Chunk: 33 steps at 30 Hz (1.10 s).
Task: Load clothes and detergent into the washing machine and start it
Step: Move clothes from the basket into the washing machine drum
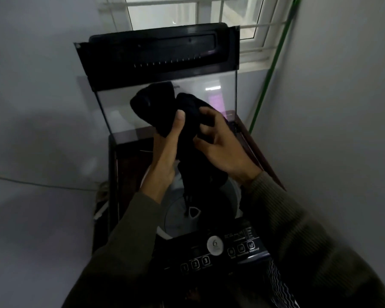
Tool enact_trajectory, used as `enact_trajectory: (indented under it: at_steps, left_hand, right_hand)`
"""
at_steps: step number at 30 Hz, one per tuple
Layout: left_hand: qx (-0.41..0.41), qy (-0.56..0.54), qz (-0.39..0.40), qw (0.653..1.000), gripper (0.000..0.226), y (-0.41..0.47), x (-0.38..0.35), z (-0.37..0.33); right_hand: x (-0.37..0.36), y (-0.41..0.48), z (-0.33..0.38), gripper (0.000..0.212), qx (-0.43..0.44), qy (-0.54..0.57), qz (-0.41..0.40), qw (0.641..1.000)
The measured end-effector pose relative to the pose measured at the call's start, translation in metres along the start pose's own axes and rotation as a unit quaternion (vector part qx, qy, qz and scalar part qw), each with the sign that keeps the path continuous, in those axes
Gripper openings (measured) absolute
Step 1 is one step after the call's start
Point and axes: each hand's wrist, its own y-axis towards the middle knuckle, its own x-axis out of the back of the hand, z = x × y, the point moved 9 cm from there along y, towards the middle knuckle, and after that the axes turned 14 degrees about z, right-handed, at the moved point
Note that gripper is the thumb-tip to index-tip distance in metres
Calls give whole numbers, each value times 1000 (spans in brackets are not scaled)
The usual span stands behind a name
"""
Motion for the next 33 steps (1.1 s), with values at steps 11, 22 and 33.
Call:
enact_trajectory:
  at_steps: [11, 22, 33]
  left_hand:
    - [41, 80, -159, 983, 73, 13, 74, 63]
    - [123, -13, -114, 986, 83, 14, 113, 151]
    - [234, 424, 155, 861, 72, 14, 117, 217]
  right_hand:
    - [-13, 5, -72, 86, -34, -60, -66, 995]
    - [-19, 9, -199, 124, -193, -169, -21, 966]
    - [-18, -8, -295, 87, -394, -337, 194, 832]
